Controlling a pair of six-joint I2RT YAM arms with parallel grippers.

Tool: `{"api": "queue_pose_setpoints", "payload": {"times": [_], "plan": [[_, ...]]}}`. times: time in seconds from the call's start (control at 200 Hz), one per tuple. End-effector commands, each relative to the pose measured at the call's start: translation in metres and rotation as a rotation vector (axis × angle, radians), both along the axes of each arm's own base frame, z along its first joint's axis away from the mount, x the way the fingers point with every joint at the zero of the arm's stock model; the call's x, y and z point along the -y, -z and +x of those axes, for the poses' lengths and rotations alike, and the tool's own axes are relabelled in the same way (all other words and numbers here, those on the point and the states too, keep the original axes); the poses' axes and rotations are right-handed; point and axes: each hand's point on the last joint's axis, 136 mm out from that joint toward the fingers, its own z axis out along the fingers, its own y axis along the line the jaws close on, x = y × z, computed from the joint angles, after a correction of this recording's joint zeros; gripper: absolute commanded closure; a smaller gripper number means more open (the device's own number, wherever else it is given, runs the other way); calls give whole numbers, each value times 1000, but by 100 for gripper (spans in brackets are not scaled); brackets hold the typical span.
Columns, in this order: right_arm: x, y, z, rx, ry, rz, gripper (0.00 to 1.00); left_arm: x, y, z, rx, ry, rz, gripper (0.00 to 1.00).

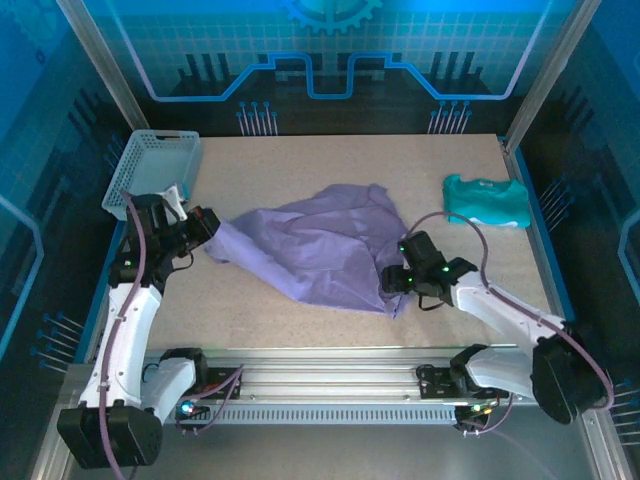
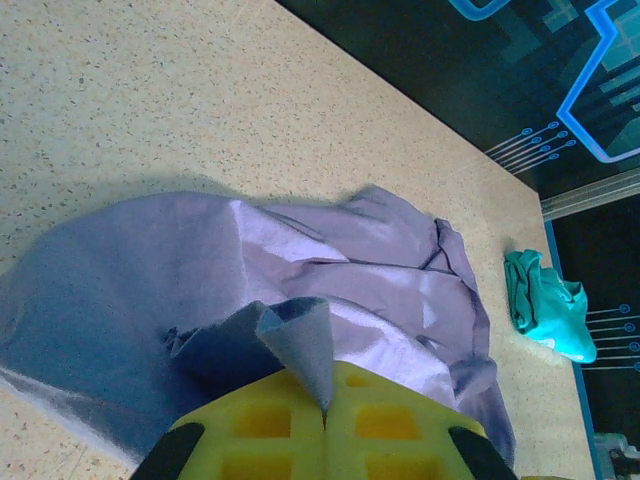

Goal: Fold the inside-out t-shirt

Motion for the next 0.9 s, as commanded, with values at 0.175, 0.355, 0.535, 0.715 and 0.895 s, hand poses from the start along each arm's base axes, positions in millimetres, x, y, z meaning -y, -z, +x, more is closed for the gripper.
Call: {"api": "queue_pose_setpoints", "payload": {"times": [0.175,0.355,0.535,0.715,0.895], "plan": [[-1,5,53,-51,-32,20,44,5,-8,4,45,41,-16,100],[-1,19,81,-115,-36,46,48,5,-5,6,43,43,-14,100],[-8,23,100,-114,-72,85,47,6,-1,8,29,52,-23,100],[-16,26,112,-123,-107,91,46,7,1,10,26,57,-24,100],[-29,15,101,-114,-193,158,55,7,3,10,20,57,-23,100]]}}
